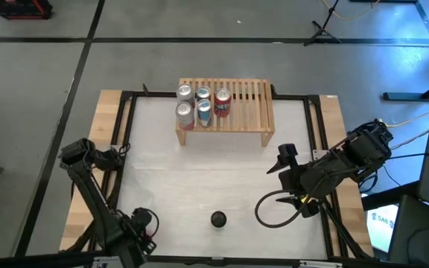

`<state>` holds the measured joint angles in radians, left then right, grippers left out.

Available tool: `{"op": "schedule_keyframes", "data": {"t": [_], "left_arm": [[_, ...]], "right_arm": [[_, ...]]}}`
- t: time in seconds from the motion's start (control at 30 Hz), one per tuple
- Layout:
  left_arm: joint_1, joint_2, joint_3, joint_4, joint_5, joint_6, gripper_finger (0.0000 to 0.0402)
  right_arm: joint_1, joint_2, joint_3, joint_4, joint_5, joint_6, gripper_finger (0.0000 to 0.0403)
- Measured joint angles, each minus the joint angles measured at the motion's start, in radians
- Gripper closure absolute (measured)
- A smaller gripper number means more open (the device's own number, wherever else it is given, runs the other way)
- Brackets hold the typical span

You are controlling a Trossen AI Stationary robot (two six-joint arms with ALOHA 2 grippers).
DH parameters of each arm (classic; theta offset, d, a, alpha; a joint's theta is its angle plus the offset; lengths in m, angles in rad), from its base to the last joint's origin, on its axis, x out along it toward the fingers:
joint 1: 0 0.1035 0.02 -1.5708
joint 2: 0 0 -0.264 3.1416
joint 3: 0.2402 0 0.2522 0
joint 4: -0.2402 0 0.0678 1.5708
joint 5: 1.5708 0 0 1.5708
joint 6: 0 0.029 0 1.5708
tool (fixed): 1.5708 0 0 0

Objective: Place canned beverage on shelf
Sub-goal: Put the red soda can on the shelf aligned with the other red soda can

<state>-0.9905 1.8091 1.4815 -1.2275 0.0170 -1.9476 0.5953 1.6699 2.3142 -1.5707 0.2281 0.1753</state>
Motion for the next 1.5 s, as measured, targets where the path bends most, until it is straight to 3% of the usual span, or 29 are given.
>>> {"op": "schedule_keyframes", "data": {"t": [0.17,0.33,0.47,0.6,0.83,1.07,1.23,1.5], "left_arm": [[0.017,-0.004,0.0,0.002,0.004,0.053,0.014],[0.07,-0.035,0.016,-0.014,-0.006,0.135,0.0141],[0.134,-0.084,0.064,-0.119,-0.06,0.206,0.0141],[0.243,-0.133,0.139,-0.226,-0.128,0.335,0.0141],[0.49,-0.151,0.187,-0.224,-0.162,0.694,0.0141],[0.683,-0.14,0.187,-0.17,-0.205,0.946,0.0141],[0.77,-0.091,0.187,-0.097,-0.142,1.062,0.0141],[0.834,0.029,0.187,-0.003,-0.042,1.14,0.0142]], "right_arm": [[0.0,0.0,0.0,0.0,0.0,0.001,0.0052],[0.001,-0.004,0.0,0.0,-0.002,0.02,0.0052],[0.001,-0.013,0.0,0.0,0.016,0.031,0.0052],[0.001,-0.012,-0.001,0.003,0.102,0.033,0.0052],[-0.007,-0.008,-0.079,0.025,0.281,0.056,0.0052],[-0.006,-0.081,-0.331,0.067,0.337,0.164,0.0052],[-0.006,-0.188,-0.612,0.215,0.431,0.272,0.0052],[-0.007,-0.268,-0.93,0.45,0.432,0.357,0.0052]]}}
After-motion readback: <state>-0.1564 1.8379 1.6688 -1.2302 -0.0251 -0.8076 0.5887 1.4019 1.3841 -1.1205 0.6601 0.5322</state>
